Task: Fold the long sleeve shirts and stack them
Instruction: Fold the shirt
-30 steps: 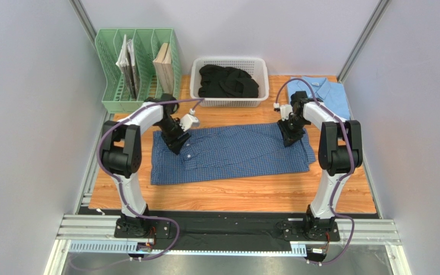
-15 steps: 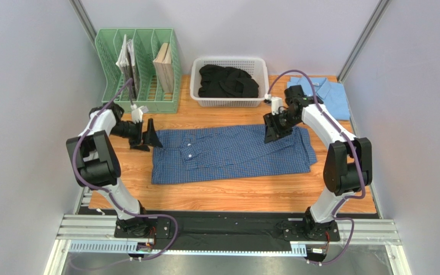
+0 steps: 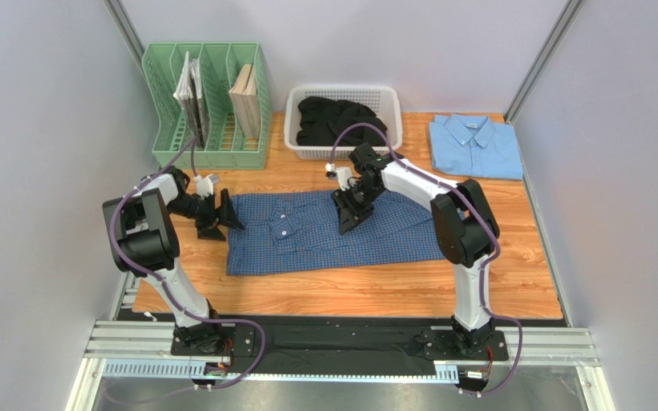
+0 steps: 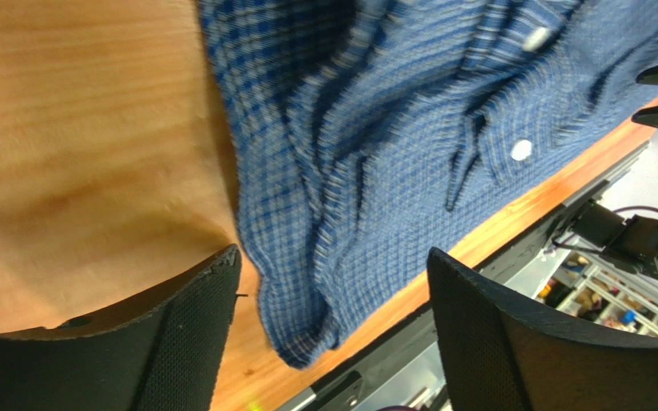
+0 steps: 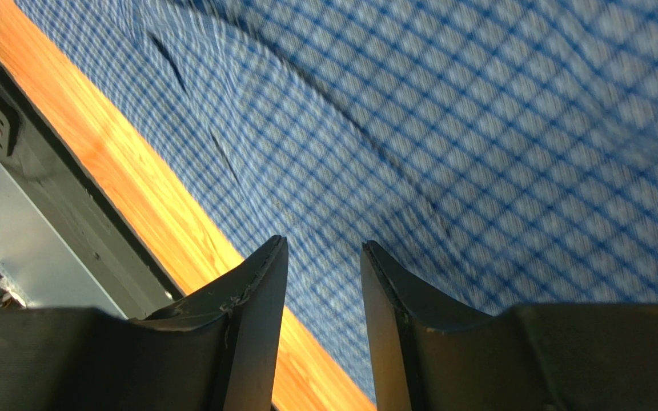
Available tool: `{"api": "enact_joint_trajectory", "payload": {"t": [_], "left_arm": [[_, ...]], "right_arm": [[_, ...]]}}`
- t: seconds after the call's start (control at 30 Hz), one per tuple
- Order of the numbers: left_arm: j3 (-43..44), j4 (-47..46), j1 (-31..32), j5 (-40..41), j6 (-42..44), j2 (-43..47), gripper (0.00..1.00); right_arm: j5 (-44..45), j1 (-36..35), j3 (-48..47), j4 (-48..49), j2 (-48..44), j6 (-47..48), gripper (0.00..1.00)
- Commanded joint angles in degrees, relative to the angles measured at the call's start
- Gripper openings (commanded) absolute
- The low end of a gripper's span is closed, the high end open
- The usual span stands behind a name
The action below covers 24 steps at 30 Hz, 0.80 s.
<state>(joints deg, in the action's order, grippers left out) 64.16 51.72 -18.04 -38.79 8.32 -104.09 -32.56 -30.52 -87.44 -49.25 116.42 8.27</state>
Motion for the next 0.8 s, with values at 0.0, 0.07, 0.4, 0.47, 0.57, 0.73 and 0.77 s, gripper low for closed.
{"api": "enact_joint_trajectory", "payload": {"t": [0.0,0.07,0.4,0.47,0.57,0.73,0.77], "left_arm": [[0.97,-1.27,-0.42,0.3,-1.11,-4.71,0.83],[0.97,-2.06,-0.24,-1.64,-1.2,-6.64,0.8],[-0.7,-6.81,2.66,-9.55,-1.55,-8.32,0.66],[-0.79,-6.72,3.36,-9.38,-0.85,-8.14,0.66],[-1.05,-6.9,3.45,-9.91,0.91,-7.62,0.66],[-0.97,-6.03,3.37,-10.6,2.22,-7.44,0.58],[-0.79,-5.76,3.37,-11.13,2.67,-7.27,0.55]], "right_arm": [[-2.07,-1.55,-5.19,2.85,3.72,-2.38,0.42],[-1.99,-1.82,-6.33,3.11,5.74,-2.56,0.41],[-0.49,-3.05,-8.36,3.2,10.32,-2.65,0.39],[-0.23,-3.4,-8.71,3.11,10.93,-2.65,0.39],[0.04,-3.84,-9.15,3.29,11.63,-3.09,0.38],[1.18,-4.81,-9.94,3.46,12.86,-3.53,0.38],[1.27,-4.9,-10.21,3.29,12.87,-3.53,0.38]]}}
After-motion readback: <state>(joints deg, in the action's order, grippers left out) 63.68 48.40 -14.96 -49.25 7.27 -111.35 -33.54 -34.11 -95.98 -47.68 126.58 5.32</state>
